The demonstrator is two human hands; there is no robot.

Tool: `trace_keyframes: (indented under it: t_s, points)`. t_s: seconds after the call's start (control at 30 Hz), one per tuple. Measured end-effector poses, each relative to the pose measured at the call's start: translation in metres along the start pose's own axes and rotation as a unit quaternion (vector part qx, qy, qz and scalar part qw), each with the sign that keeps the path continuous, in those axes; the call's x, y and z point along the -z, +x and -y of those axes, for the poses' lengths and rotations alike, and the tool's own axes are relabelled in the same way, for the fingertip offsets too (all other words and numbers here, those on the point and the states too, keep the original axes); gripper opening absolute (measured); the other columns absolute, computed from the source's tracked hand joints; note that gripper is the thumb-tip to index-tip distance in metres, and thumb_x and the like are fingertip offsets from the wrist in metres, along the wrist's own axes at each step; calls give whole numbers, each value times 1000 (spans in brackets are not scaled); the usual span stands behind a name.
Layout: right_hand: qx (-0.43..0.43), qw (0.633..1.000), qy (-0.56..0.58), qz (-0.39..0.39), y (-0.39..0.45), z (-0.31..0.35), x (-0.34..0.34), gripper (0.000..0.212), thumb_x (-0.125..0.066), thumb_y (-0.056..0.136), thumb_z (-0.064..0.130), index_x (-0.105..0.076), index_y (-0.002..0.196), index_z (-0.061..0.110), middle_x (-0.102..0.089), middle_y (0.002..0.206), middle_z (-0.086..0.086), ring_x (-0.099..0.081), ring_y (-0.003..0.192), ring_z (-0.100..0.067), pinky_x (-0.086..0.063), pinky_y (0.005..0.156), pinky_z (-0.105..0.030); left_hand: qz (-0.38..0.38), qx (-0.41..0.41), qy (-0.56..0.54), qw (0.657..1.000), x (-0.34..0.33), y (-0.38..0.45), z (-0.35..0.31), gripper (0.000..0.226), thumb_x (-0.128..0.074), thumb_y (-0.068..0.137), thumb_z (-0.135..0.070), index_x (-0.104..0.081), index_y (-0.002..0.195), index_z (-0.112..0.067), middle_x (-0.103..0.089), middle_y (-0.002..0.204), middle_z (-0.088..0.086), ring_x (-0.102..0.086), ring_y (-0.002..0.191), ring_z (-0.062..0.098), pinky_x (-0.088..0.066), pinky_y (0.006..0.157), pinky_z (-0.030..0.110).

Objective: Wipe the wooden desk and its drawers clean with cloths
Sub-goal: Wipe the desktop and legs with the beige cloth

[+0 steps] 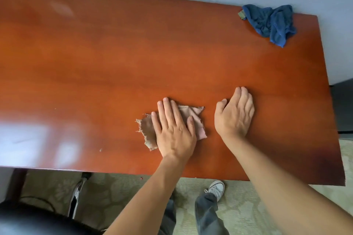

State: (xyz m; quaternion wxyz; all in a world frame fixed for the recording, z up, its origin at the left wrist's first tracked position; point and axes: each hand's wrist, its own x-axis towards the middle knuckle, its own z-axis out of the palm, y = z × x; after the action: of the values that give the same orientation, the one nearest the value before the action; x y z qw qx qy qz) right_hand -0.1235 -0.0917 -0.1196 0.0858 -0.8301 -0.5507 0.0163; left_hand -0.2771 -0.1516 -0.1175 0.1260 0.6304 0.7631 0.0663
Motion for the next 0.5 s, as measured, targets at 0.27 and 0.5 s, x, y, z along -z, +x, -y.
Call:
trace_keyframes:
  t_s: [0.27, 0.5]
  points:
    - [-4, 1000, -10, 11, 1, 0, 3, 60, -36, 97, 34, -40, 149, 5, -38, 157, -12, -33, 144, -30, -28, 117, -48, 35, -171, 99, 980, 23, -35, 91, 74, -35, 104, -55, -25, 164, -13, -8, 174, 9, -5, 161, 30, -8, 126, 64]
    - [-2, 1000, -12, -7, 4, -1, -3, 60, -40, 94, 33, -42, 146, 4, -40, 155, -12, -34, 142, -33, -29, 113, -49, -3, 65, 26, 998, 7, 120, -30, 79, -14, 104, -58, -10, 165, -8, 3, 174, 15, 9, 160, 34, 3, 120, 72]
